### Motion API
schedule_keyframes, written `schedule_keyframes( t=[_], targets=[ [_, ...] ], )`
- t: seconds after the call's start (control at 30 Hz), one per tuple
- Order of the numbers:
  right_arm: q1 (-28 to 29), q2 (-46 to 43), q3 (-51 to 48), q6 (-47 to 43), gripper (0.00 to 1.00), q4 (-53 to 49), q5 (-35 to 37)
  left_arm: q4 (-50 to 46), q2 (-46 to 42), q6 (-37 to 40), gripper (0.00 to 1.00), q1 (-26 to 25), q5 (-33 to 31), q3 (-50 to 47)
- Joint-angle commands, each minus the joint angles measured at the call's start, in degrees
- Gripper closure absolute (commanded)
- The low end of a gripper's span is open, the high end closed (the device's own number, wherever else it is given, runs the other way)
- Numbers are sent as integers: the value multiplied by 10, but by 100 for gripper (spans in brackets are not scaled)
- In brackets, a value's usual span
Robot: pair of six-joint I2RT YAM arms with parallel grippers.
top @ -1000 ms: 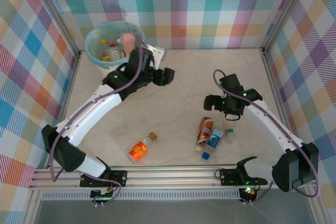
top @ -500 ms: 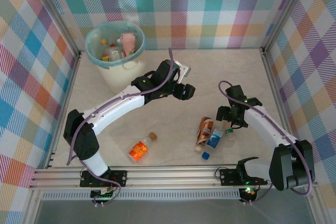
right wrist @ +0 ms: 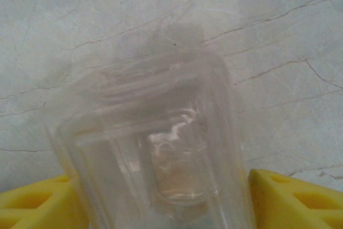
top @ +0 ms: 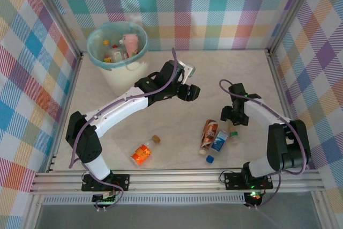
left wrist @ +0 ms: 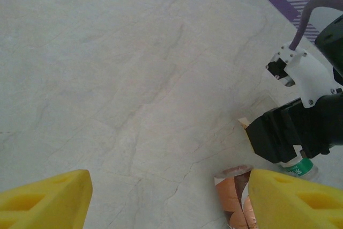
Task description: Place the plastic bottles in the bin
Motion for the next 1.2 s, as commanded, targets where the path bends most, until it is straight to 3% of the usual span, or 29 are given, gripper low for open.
schedule_keyframes(
  t=[0.0, 0.17, 0.43, 0.53, 0.63, 0.83, 1.0, 1.17],
  targets=[
    [-7, 9, 15, -18, 31, 5, -22, -9, 5, 3, 23, -4, -4, 22],
    [-7, -18, 12, -30, 40, 11, -17, -13, 14, 6, 24, -4, -2, 38],
    [-6, -123, 26, -36, 44, 18, 10, -19, 33, 0, 24, -4, 14, 76],
    [-4, -172, 43, -37, 44, 41, -37, -15, 36, -20, 23, -4, 40, 87],
    [-4, -223, 37, -32, 45, 105, -144, -2, 31, -41, 20, -4, 75, 90],
    [2, -223, 40, -2, 46, 199, -316, 12, 19, -62, 16, -4, 111, 90],
    [35, -251, 7, -3, 43, 280, -359, -29, 28, -84, 13, -3, 95, 105],
    [66, -267, -5, -20, 43, 298, -341, -11, 22, -110, 13, -2, 131, 97]
  ],
)
